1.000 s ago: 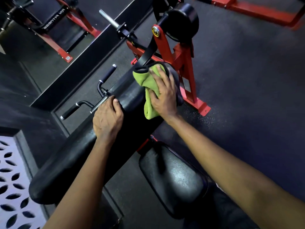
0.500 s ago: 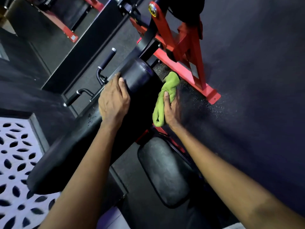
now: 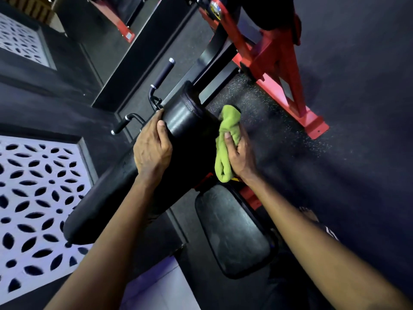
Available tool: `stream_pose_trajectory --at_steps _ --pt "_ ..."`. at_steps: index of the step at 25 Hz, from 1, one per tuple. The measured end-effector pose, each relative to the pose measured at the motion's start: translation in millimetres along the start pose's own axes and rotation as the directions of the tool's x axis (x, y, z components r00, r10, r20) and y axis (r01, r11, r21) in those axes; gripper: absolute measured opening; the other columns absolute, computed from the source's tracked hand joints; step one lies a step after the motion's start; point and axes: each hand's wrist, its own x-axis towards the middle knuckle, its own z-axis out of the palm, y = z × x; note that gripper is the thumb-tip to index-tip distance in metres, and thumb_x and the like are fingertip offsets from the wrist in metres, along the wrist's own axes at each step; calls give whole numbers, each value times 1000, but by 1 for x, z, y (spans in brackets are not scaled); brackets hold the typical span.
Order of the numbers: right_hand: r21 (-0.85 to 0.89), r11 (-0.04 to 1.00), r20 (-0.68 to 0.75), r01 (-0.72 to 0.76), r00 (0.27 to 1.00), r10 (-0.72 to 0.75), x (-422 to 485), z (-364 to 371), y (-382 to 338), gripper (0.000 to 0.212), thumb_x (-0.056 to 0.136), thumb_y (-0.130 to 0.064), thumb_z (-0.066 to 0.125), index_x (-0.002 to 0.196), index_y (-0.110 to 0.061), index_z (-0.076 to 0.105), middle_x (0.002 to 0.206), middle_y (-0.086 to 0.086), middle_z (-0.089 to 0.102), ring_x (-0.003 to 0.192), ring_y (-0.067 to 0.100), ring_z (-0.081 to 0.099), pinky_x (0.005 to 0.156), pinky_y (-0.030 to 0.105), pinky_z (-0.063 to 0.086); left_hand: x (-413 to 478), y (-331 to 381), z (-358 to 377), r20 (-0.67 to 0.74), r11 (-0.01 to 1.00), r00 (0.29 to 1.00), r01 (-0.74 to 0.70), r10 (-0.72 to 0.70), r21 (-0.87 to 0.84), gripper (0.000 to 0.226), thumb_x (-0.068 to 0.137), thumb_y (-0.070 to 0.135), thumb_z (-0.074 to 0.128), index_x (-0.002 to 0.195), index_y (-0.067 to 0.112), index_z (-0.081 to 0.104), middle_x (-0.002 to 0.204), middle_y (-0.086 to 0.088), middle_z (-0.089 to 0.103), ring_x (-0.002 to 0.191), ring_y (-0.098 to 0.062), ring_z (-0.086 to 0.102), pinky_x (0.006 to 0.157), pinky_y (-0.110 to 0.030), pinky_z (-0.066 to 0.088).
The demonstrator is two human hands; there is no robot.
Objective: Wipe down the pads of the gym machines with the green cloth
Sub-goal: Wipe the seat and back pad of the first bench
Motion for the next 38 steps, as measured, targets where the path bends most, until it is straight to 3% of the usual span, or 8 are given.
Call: stream_pose_trajectory --at_steps 6,9,13,18,25,31,34,38 --pt "103 921 143 -375 922 360 28 -6 51 87 88 -82 38 137 -15 60 134 11 66 127 28 60 110 50 44 0 0 3 -27 999 999 20 -19 34 46 106 36 27 143 28 54 141 8 59 128 -10 53 97 -12 30" --pt "108 864 195 -492 862 467 36 -16 29 76 85 -84 43 125 -25 68 122 1 72 117 23 66 106 40 51 0 2 3 -46 998 998 33 -31 46 44 107 33 29 142 29 54 140 10 59 128 -9 52 92 0 23" --pt "61 928 206 -368 914 349 29 -14 -10 40 106 -48 47 121 -17 69 100 -11 66 86 1 62 78 5 44 -1 0 4 -46 999 999 21 -19 49 44 106 33 29 141 29 55 139 10 60 127 -8 53 93 -1 24" --pt "59 923 169 -380 915 366 37 -18 -14 48 107 -46 45 119 -8 71 109 14 74 99 24 68 92 37 54 -1 1 3 -41 999 999 37 -36 36 44 106 36 29 142 31 55 138 10 61 126 -10 55 95 -14 32" --pt "-36 999 222 29 975 -21 64 2 -101 45 101 -46 47 115 -12 72 101 7 76 94 27 70 70 26 44 0 -4 3 -17 998 999 31 -30 46 49 104 42 26 142 31 53 139 10 60 126 -12 56 97 -25 42" --pt "-322 842 333 433 884 -327 62 12 -112 47 101 -34 50 140 -9 59 151 6 54 140 26 50 118 40 36 1 -10 1 -9 1000 1000 17 -17 -6 43 106 38 31 142 28 54 142 6 59 128 -14 54 102 -28 40" --pt "-383 817 317 430 892 -321 49 11 -106 54 99 -39 43 145 -12 55 157 2 47 148 26 40 121 47 32 0 -21 -9 33 989 999 -3 8 -151 42 106 35 35 142 23 54 143 1 58 131 -17 52 108 -31 38" --pt "-609 708 286 358 931 -225 45 36 -137 48 102 -41 46 142 -17 58 154 -2 51 150 28 34 121 52 27 -32 -89 -38 26 994 994 106 -106 -18 36 105 27 40 133 13 59 133 -13 63 122 -32 58 105 -41 42"
